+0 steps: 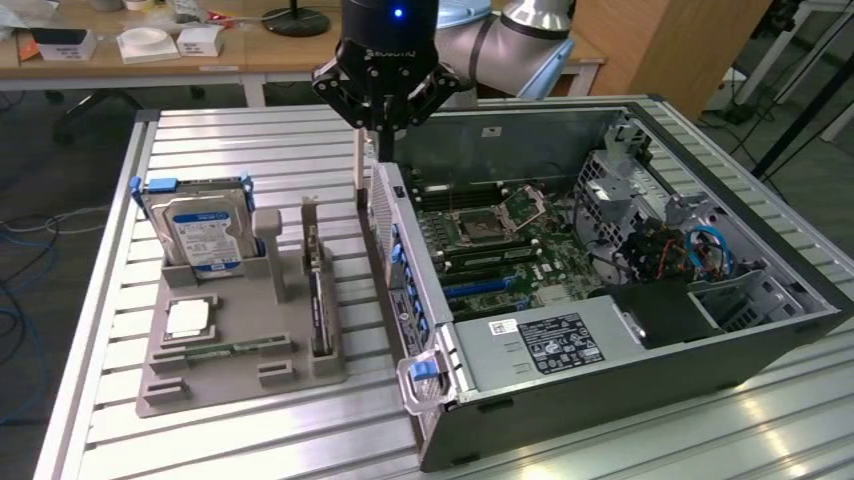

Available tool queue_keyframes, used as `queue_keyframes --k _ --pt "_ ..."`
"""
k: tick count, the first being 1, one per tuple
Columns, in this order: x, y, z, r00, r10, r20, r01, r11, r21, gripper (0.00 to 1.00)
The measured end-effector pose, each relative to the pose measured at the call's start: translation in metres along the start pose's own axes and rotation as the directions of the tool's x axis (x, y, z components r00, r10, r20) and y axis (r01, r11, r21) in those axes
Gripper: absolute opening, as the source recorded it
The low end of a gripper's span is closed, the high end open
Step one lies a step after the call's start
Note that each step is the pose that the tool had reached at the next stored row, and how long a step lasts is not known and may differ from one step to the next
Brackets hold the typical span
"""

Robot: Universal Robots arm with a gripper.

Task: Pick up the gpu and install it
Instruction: 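Reach for the gpu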

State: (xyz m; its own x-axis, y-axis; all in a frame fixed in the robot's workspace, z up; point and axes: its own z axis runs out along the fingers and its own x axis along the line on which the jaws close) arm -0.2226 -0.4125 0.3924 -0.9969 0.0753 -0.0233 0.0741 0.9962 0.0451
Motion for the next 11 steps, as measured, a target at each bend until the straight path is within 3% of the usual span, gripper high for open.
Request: queue_keyframes --k 11 --pt "0.019 -0.0034 -0.0006 1.0000 0.000 0.0000 0.000 1.0000 0.0000 0.11"
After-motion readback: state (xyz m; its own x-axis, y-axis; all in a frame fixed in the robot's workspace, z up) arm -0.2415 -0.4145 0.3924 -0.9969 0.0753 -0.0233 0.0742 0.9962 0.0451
